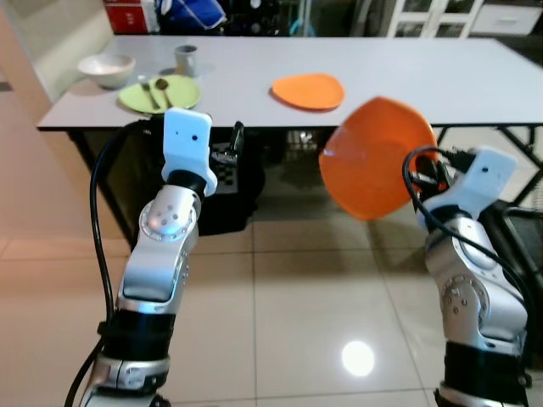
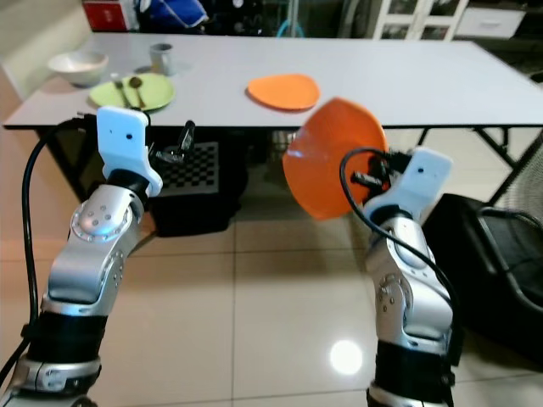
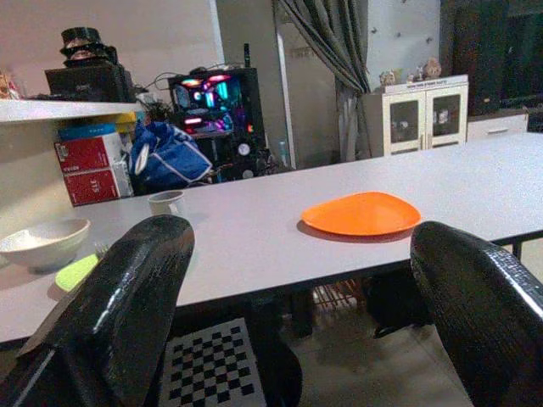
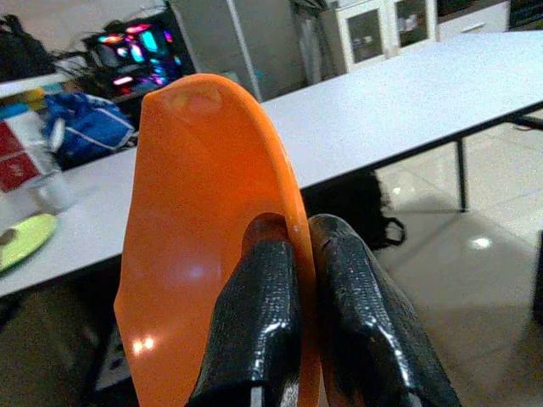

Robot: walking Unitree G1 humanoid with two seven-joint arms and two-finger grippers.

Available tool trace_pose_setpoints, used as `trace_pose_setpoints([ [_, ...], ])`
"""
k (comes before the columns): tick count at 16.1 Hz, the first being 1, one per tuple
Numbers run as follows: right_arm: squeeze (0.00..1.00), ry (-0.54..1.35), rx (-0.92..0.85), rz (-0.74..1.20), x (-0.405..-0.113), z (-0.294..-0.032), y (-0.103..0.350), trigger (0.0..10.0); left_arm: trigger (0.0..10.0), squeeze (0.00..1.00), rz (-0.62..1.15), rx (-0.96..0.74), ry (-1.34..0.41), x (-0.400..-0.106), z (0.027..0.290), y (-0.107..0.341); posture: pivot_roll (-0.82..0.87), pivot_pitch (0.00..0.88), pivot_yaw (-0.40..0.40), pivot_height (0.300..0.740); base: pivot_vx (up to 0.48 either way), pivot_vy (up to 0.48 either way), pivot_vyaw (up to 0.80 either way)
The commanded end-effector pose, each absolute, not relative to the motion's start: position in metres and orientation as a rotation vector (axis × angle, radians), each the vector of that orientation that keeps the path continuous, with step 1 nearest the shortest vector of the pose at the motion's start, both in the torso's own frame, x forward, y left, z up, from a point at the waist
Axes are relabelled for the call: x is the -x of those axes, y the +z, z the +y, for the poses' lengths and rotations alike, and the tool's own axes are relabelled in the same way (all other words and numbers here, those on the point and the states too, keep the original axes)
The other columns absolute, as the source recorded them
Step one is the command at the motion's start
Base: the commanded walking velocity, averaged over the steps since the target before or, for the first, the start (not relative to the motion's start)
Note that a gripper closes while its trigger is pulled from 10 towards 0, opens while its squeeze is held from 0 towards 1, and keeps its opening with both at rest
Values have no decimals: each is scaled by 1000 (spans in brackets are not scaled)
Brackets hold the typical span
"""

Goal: Setting the table

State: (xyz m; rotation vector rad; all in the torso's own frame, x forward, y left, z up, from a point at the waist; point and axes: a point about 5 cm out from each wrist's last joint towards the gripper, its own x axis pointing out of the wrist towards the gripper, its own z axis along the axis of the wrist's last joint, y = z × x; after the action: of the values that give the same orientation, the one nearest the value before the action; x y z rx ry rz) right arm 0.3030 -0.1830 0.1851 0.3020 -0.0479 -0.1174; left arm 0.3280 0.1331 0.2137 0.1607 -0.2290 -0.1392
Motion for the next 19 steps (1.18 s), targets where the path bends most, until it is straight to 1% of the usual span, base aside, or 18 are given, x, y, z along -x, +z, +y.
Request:
trace_pose_setpoints([
  [1,0,-114,-308,-105,-304,-188,198,10000,10000,0,-262,-170,-165,-331,129,222,-41,0,-9,740,285,0,-544],
  [4,0,-124,-319,-100,-306,-194,198,10000,10000,0,-254,-159,-154,-328,132,223,-41,0,-6,740,299,0,0],
  [7,0,-129,-327,-81,-300,-189,191,10000,10000,0,-232,-177,-179,-324,132,214,-39,0,-7,740,322,0,0],
  [9,0,-131,-328,-67,-296,-186,188,10000,10000,0,-231,-174,-210,-325,128,214,-41,0,-3,740,351,0,0],
  [13,0,-160,-335,-79,-294,-191,189,10000,10000,0,-234,-175,-236,-324,124,214,-45,0,3,740,354,0,0],
  [19,0,-157,-331,-86,-297,-190,192,10000,10000,0,-233,-158,-310,-322,113,213,-43,0,-3,740,366,0,0],
])
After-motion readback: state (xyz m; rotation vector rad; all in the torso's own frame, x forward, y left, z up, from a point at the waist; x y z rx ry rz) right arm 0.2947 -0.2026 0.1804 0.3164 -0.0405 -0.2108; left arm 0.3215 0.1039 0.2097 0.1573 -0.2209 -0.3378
